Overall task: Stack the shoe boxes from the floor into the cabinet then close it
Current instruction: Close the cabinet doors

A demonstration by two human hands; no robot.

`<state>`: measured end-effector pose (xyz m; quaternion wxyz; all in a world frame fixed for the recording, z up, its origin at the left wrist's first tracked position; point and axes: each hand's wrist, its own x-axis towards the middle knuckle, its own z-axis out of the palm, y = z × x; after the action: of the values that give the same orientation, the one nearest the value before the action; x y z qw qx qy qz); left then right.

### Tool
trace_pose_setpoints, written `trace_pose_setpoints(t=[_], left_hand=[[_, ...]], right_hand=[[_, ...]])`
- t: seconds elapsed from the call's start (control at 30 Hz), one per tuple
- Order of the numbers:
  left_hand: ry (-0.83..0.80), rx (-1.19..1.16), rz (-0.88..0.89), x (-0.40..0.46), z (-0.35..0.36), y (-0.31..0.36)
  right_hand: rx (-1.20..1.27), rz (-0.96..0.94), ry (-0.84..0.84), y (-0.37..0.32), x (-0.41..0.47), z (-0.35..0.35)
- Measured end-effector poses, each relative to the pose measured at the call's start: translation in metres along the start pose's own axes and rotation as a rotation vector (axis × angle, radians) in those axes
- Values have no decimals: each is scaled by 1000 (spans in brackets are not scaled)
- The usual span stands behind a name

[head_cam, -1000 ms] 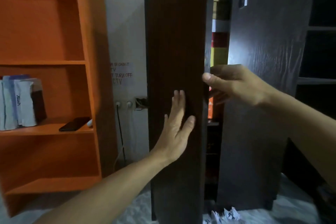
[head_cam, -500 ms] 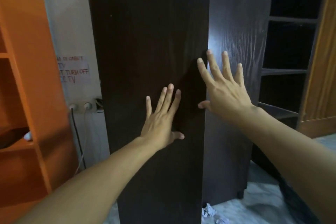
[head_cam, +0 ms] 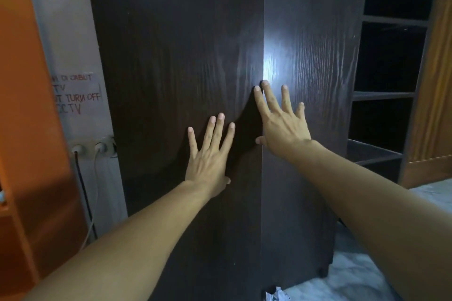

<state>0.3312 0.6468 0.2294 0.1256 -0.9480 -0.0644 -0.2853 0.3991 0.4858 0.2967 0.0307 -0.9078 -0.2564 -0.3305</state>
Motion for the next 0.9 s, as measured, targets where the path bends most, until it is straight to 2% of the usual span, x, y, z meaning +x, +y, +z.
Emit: trace_pose_setpoints(t=[0.17,0.37,0.5,0.67,0.9], left_hand=[[-127,61,-34,5,22,-18],[-99,57,1,-2,42,-8],[-134,22,90,-12,57,14],[-276,-80,225,-28,75,50],[-481,-235,326,-47,107,111]], right_hand=[[-41,-38,-165,1,15,36],[102,-58,-242,5,10,51],[117,-67,-343,19,-12,52],[129,-5,-415,49,-56,59],[130,165,-634,104,-140,91]])
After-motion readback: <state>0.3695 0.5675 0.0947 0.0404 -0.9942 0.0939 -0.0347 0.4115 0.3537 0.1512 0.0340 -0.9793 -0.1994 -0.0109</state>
